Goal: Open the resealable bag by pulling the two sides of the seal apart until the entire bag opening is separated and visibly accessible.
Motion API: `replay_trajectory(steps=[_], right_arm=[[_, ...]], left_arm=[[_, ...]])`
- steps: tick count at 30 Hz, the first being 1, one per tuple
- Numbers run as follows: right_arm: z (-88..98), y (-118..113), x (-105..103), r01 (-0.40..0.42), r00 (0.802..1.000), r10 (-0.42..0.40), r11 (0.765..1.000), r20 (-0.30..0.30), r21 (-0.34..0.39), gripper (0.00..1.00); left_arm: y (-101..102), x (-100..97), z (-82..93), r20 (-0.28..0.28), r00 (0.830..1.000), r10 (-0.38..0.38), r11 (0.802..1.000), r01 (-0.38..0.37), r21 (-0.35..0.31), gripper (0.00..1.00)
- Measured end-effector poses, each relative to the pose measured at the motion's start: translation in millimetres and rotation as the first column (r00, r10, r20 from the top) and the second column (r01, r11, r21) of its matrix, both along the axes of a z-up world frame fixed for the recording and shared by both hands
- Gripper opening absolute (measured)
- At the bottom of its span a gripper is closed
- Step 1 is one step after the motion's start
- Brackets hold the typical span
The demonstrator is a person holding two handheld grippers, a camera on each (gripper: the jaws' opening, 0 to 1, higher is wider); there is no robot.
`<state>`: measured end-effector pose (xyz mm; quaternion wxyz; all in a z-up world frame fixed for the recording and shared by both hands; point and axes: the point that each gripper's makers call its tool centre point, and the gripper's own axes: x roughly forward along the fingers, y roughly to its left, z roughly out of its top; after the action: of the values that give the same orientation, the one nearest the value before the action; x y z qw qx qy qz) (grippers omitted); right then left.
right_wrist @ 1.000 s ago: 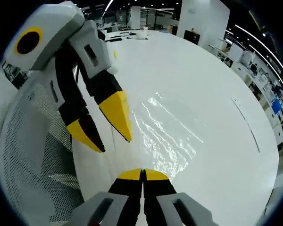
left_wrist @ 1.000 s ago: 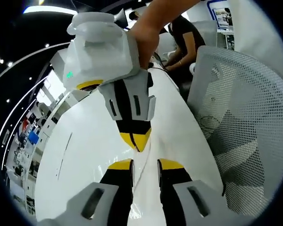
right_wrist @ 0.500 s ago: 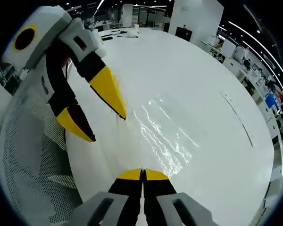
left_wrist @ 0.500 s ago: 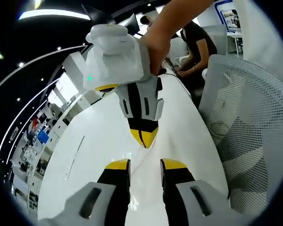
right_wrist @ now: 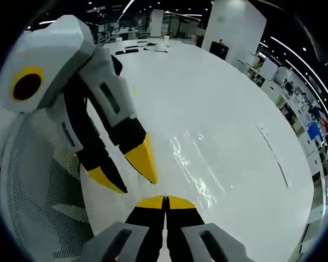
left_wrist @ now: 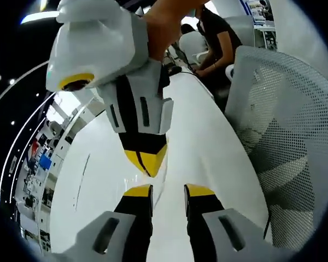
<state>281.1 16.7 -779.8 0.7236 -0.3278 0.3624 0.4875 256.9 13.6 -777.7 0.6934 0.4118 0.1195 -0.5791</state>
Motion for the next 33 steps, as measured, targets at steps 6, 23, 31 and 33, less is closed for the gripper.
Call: replay_trajectory(steps=[6,23,31,33], right_arm=[[15.6,1.5,14.2,0.035,0.998,-0.037,0.998,0.053,0.045,0.0],[83.0,1.1,65.6,0.139,0.928,-0.21,0.961,0.308,0.237,0.0],[99.5,-0.1,73.8,0.126,0.9,-0.224,0.955,0.373,0.27,0.0],[96.3,-1.2,75.4,0.122,0.899,-0.218,0.958,0.381,0.26,0.0]], left_arm=[[0.2,6.3,-3.6,-0.002,1.0,0.014,1.0,-0.014,0.019,0.15],[6.1,28.3,10.7,-0.011,0.997,0.076,0.997,-0.076,0.016,0.0],[3.6,41.7,21.8,0.004,0.991,0.131,0.991,-0.131,0.001,0.0],[3.8,43.6,19.3,0.005,0.991,0.135,0.991,-0.135,0.002,0.0]])
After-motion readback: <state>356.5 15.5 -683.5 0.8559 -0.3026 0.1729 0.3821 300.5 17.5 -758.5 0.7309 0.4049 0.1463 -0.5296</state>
